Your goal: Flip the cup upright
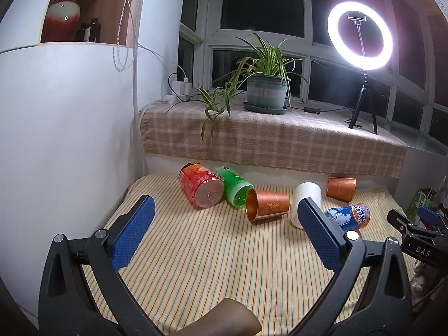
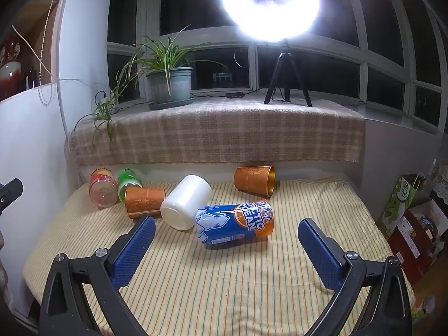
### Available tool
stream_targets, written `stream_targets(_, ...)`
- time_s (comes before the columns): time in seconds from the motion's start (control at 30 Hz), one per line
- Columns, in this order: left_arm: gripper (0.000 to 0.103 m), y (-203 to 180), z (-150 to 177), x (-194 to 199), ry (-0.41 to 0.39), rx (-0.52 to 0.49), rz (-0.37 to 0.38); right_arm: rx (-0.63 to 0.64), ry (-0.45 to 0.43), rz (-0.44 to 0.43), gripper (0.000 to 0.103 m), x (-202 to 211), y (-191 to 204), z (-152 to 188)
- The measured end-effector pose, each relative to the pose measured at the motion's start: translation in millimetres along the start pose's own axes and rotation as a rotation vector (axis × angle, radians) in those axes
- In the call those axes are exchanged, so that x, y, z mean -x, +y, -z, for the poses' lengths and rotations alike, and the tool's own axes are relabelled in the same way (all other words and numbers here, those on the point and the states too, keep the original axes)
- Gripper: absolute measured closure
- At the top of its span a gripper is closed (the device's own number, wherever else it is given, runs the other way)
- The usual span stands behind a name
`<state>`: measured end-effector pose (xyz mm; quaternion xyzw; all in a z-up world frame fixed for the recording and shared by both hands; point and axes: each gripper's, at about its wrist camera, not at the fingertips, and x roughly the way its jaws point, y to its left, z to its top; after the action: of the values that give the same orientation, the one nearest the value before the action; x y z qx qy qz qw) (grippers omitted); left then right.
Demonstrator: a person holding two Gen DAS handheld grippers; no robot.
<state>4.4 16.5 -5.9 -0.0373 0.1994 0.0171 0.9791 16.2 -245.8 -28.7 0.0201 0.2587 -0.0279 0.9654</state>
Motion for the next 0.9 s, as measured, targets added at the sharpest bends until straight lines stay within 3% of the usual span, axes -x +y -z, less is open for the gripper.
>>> stream_targets(0.9, 0.0, 2.5, -2.4, -2.2, -0.001, 0.003, -0.001, -0.007, 0.02, -0.004, 0.0, -8.0, -3.6, -0.1)
